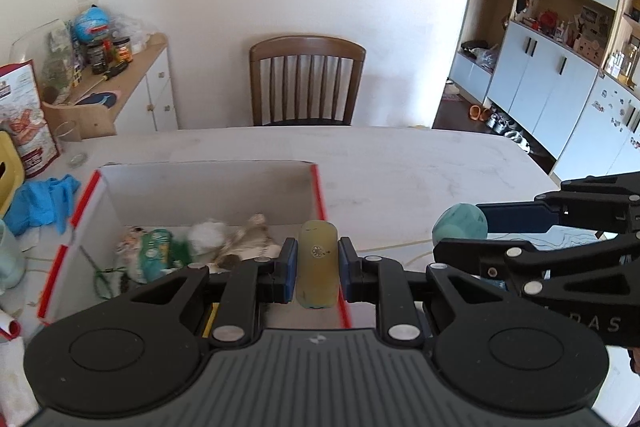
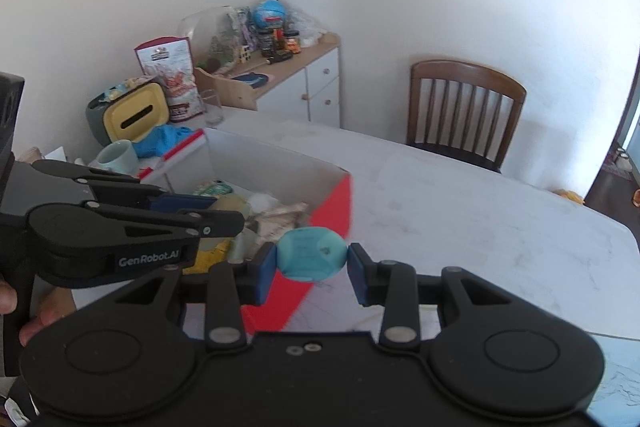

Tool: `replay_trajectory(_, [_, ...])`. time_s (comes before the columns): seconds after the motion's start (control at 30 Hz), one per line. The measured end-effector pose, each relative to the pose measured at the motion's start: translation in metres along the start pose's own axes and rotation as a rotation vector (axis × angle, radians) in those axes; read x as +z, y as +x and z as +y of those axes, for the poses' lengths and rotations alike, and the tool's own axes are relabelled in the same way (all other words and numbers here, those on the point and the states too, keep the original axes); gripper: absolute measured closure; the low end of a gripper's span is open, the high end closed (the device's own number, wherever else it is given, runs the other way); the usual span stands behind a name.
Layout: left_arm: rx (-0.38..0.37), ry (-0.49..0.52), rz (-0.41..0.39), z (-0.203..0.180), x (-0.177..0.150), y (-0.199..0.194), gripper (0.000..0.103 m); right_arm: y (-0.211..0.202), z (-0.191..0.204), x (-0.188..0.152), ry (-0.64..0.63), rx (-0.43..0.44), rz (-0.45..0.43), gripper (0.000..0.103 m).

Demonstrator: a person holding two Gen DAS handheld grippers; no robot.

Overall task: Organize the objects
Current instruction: 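Carry the cream cylinder and teal case with both tools over the box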

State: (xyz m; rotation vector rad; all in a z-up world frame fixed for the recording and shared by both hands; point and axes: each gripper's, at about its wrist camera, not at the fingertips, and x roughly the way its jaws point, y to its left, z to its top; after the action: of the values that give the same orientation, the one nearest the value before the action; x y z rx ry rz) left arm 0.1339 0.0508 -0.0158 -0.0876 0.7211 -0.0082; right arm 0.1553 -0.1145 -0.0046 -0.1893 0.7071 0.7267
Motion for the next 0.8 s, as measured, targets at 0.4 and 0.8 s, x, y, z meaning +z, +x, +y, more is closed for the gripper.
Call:
replay_trajectory(0.4, [0.044, -0.007, -0.006, 0.072, 0.006, 0.002, 0.083, 0.046, 0.060, 0.021, -0.066, -0.006, 0.023, 0.066])
replay_trajectory(0.8, [0.100, -0.019, 0.065, 0.135, 0.010, 0.053, 0.083, 0.125, 0.070, 0.030, -0.093, -0.065, 0.112, 0.066])
